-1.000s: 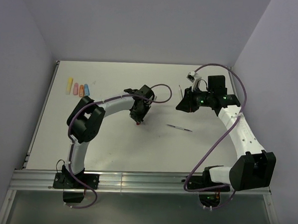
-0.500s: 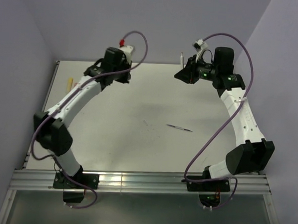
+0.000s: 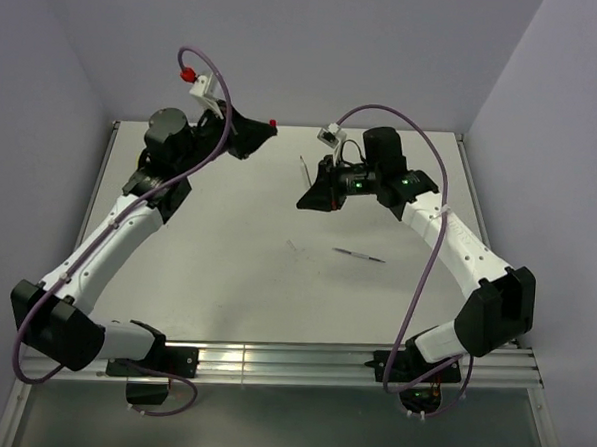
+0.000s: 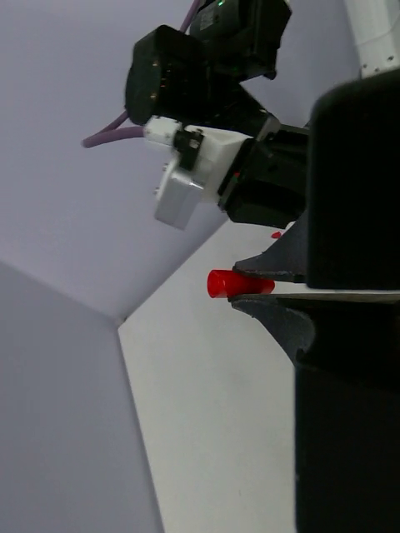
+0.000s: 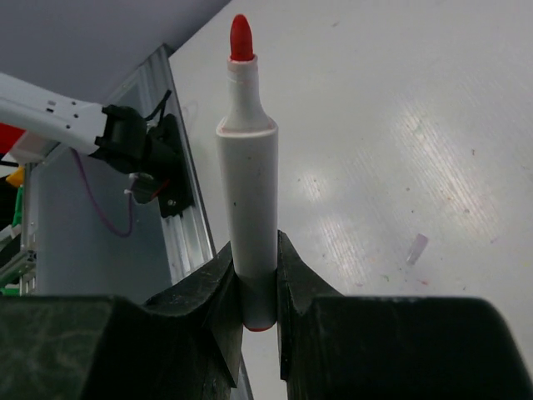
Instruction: Insert the pens into the pen caps
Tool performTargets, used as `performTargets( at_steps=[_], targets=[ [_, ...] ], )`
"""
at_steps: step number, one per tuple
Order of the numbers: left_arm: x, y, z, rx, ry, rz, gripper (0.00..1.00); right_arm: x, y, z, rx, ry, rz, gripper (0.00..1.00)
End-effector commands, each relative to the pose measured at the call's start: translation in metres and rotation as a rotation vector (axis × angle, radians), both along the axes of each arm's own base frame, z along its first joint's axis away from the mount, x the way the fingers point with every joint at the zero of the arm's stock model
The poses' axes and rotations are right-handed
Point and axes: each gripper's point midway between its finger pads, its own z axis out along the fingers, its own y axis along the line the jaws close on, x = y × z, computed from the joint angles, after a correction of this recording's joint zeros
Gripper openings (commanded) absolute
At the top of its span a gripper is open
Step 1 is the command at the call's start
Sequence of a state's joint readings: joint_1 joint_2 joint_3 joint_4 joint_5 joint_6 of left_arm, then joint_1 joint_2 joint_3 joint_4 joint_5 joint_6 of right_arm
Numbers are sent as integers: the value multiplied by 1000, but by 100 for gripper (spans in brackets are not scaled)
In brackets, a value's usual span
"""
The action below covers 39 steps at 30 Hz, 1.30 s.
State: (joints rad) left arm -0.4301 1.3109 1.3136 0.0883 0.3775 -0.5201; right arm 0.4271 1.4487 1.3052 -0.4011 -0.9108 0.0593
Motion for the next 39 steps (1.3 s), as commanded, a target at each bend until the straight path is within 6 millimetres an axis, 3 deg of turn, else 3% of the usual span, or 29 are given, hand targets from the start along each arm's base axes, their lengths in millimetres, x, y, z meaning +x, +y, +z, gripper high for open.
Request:
performTargets(
  at_steps=[1,4,13,24,39],
  targets=[
    [-42,-27,24,-224,-59,-302,0,-14,5,49,101,-121,62,0],
    [-55,-24,32,-367,-91,-358,0,-19,9,53,114,-119,94,0],
    [-60,-25,34,-424,-66,-397,0,-20,12,55,119,-120,111,0],
    [-59,-33,17,-396,-33,-397,0,-27,16,64,137,-138,151,0],
    [-59,-38,11,-392,-22,-412,0,-29,20,64,129,-145,161,0]
  ],
)
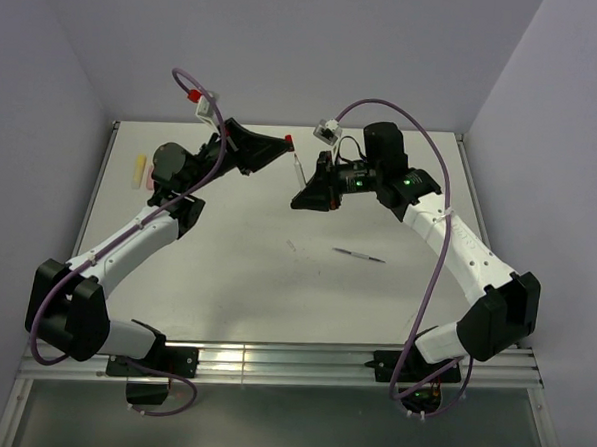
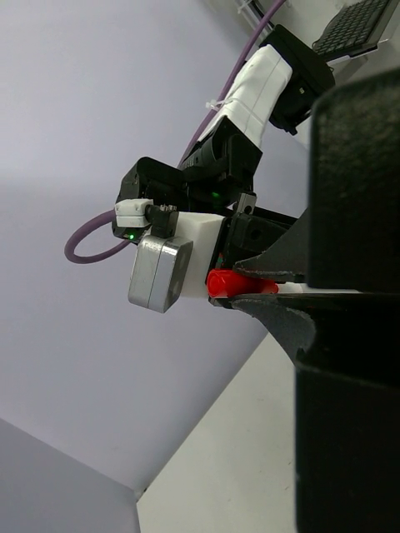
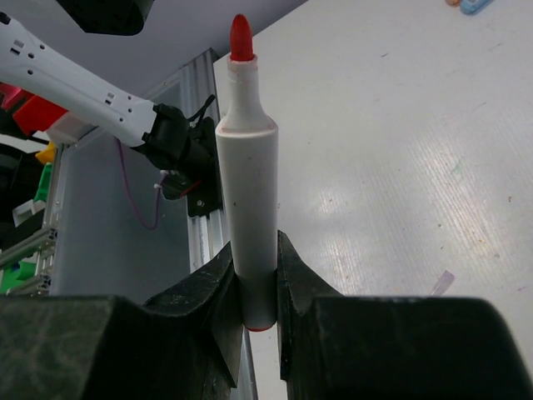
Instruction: Insert the pens into the pen caps
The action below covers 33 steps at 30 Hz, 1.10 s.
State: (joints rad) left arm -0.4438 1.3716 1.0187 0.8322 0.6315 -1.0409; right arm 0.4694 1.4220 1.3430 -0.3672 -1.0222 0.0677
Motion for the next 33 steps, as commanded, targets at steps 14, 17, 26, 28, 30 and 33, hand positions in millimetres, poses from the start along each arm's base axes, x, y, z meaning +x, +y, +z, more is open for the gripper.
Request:
performTargets(
  at_steps=[14,17,26,28,30,33],
  targets=[
    [-6,-7,-6,22,-27,-23,0,-2,4,32,47,-94,28,0],
    [-6,-9,-9,32,-21,-24,0,-3,3,32,48,-96,29,0],
    [-15,-15,-22,57,-15,-50,0,5,4,38,47,-111,3,0],
    [-19,-17,-26,61,-9,-54,0,8,3,41,49,-116,-5,0],
    [-25,-19,-30,70,-10,-64,0,10,4,42,50,-118,-10,0],
    [-31,-20,-36,72,-5,-69,0,9,5,46,61,-117,2,0]
  ],
)
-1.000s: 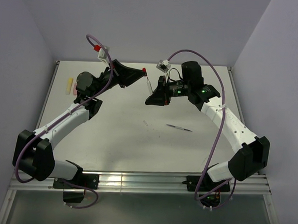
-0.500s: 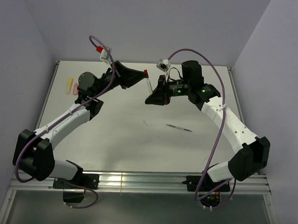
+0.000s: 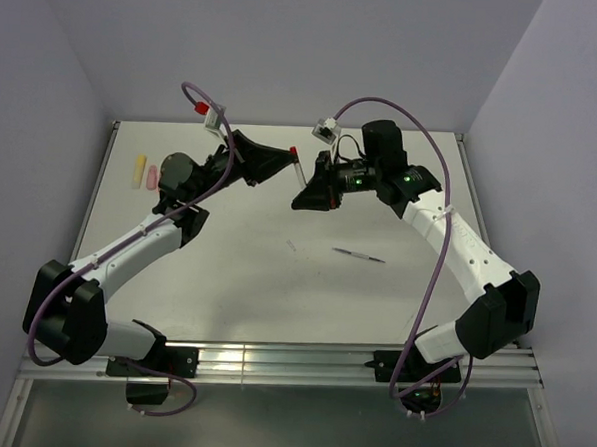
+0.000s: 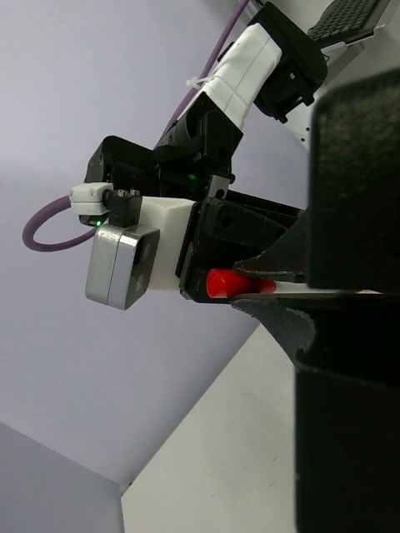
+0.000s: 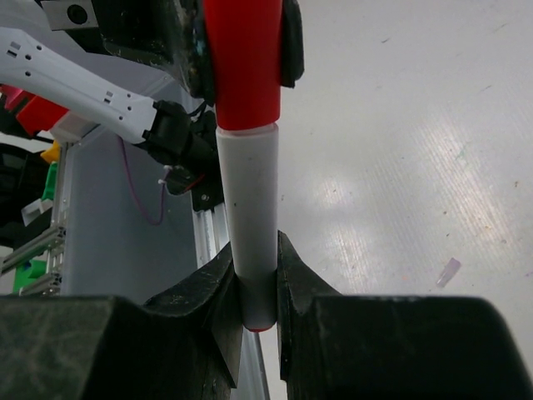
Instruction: Insert the pens into the pen caps
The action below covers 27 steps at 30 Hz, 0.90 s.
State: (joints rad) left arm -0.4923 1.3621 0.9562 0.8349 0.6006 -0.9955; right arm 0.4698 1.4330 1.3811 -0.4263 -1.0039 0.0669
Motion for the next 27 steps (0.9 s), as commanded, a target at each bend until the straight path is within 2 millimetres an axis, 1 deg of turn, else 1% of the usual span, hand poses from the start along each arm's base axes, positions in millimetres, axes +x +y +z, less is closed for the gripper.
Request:
performTargets(
  at_steps=[1,2,3,5,6,7,9,10,13,16,18,20,21,24,25,26,27],
  targets=[
    [-23,-8,-16,46,-16,-69,0,8,6,47,88,-144,23,0],
    [-27,-9,-21,54,-9,-84,0,5,6,49,94,-152,37,0],
    [-28,-10,-22,52,-14,-88,0,4,6,50,99,-153,46,0],
    [-32,-9,-26,50,-9,-99,11,-2,5,53,112,-160,78,0],
    [-34,-9,-27,54,-14,-106,17,-4,5,52,113,-161,84,0],
    [-34,-9,-27,57,-16,-105,30,-7,5,51,115,-162,95,0],
    [-34,-7,-23,55,-20,-95,42,-10,3,50,114,-167,97,0],
    [-30,-4,-23,63,-10,-78,50,-11,2,49,112,-170,98,0],
    [-26,5,-16,62,-20,-50,57,-13,0,44,104,-169,94,0],
    [-30,14,-10,79,-55,-50,62,-16,-2,39,100,-166,94,0],
    [-35,22,-4,85,-80,-42,63,-17,-3,36,96,-158,94,0],
    [-37,32,7,83,-120,-29,63,-22,-4,32,99,-138,115,0],
    [-35,39,16,82,-151,-17,64,-24,-4,30,100,-131,121,0],
    [-34,42,28,103,-182,-29,63,-30,-4,24,105,-100,151,0],
    [-35,42,40,111,-242,-32,64,-32,-3,24,107,-94,159,0],
    [-34,39,40,123,-251,-51,63,-33,-3,23,109,-88,166,0],
    [-32,38,44,120,-254,-50,62,-35,-3,24,111,-86,173,0]
  ],
)
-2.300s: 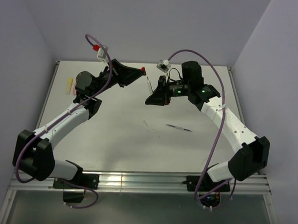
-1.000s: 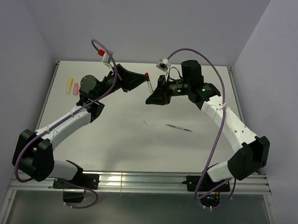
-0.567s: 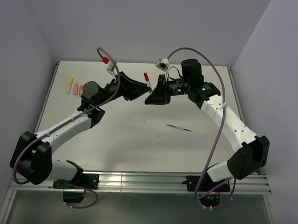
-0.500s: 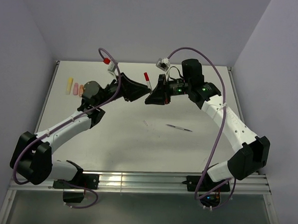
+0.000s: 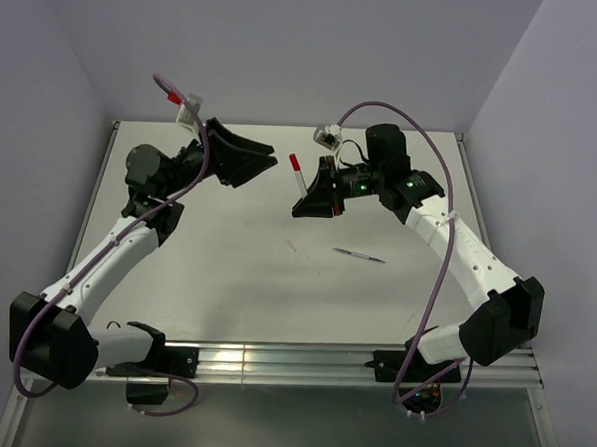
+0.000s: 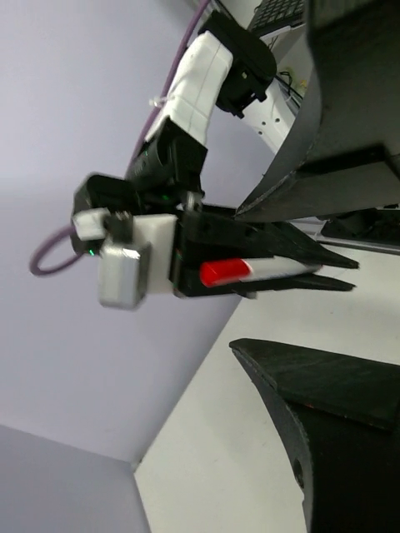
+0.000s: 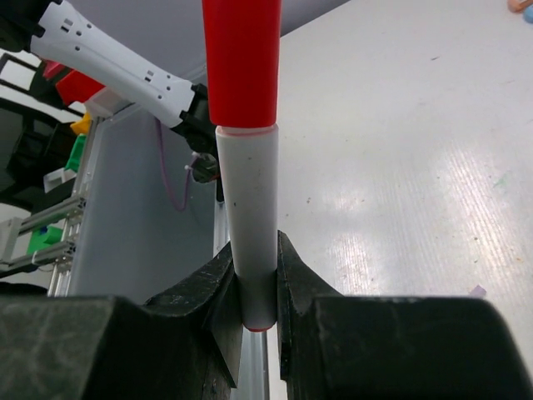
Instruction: Insert the pens into the pen caps
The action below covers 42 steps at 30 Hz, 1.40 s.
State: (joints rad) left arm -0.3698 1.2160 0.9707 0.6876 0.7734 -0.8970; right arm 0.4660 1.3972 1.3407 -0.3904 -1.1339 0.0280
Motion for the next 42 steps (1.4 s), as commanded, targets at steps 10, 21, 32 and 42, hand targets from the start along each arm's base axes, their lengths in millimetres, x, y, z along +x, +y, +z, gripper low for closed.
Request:
performTargets(
  at_steps=[10,21,32,42],
  targets=[
    [7,-22,28,33,-44,-56,55,-20,4,16,50,-42,82,0],
    [-4,-37,21,24,-41,-121,50,-21,8,15,49,-29,97,0],
    [-12,-42,8,31,-28,-170,30,-22,9,24,62,-48,105,0],
    [-20,-42,3,18,-16,-194,9,-21,9,26,66,-51,112,0]
  ],
)
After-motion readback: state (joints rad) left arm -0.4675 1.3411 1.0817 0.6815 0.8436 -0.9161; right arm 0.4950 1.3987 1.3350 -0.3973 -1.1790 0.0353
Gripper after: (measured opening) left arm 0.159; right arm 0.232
